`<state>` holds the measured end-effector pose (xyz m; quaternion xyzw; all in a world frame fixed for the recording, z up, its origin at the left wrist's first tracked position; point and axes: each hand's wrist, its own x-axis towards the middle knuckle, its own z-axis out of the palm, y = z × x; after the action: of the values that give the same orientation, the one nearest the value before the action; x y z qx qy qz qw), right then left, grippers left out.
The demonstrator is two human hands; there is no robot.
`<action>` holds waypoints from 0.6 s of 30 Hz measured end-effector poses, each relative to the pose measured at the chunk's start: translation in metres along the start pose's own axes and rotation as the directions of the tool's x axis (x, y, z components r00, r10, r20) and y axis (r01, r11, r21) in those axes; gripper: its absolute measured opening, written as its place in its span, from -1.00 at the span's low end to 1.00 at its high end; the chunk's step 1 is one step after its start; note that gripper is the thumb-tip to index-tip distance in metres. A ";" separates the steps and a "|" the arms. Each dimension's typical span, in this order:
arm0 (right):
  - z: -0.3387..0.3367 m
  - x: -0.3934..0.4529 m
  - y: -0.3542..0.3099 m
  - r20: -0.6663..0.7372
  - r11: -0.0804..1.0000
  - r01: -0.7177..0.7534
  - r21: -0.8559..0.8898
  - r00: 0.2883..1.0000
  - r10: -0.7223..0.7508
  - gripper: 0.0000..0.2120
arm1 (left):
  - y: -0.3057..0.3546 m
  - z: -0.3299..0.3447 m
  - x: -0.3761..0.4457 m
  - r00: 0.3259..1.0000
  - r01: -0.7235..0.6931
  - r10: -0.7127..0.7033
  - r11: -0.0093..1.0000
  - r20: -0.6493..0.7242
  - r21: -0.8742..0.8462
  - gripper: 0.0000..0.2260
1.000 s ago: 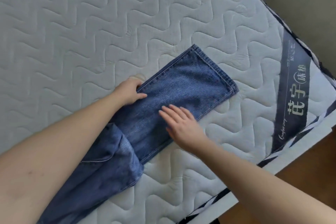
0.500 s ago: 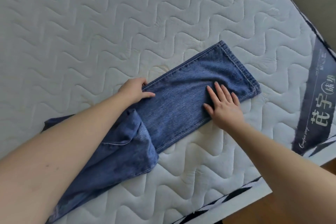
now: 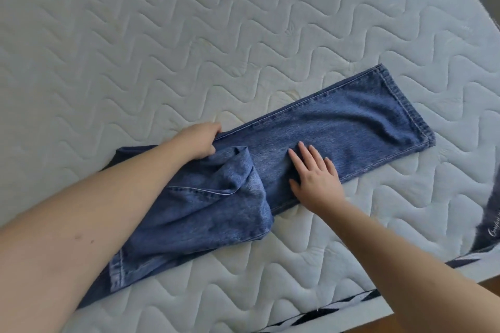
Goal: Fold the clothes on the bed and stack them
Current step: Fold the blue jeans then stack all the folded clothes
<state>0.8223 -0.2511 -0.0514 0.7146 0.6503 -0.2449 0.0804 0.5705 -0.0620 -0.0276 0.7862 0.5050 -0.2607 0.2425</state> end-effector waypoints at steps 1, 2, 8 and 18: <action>-0.001 0.000 -0.001 0.000 1.000 -0.016 -0.013 1.000 0.016 -0.35 | -0.005 0.004 -0.004 0.999 -0.003 0.001 1.000 -0.049 -0.025 -0.68; -0.003 0.001 -0.003 0.003 0.999 -0.031 -0.027 1.000 0.031 -0.36 | -0.011 0.008 -0.008 0.995 -0.012 0.007 0.999 -0.100 -0.048 -0.69; -0.020 0.017 -0.041 -0.081 1.000 0.014 0.024 0.997 -0.012 -0.48 | -0.063 0.024 -0.038 0.963 -0.060 0.024 0.990 -0.268 -0.128 -0.64; -0.038 0.096 -0.117 -0.123 0.956 0.294 0.015 0.949 -0.290 -0.43 | -0.127 0.036 -0.056 0.952 -0.081 0.020 0.978 -0.305 -0.190 -0.87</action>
<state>0.7212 -0.1330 -0.0384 0.6251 0.7485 -0.2214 -0.0077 0.4277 -0.0751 -0.0332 0.8010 0.5395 -0.0792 0.2472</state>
